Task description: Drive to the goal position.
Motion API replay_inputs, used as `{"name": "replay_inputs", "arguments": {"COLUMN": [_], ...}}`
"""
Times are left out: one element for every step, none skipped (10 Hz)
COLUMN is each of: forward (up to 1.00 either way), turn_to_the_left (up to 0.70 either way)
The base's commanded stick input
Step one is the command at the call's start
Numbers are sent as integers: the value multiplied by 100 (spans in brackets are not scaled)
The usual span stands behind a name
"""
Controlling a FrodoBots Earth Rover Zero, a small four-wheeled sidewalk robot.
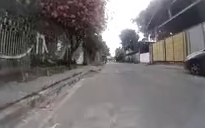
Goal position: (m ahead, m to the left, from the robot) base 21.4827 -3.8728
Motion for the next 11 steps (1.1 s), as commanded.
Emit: {"name": "replay_inputs", "arguments": {"forward": [70,70,70,70,70,70,70,70,70,70,70], "turn_to_the_left": [0,0,0,0,0,0,0,0,0,0,-1]}}
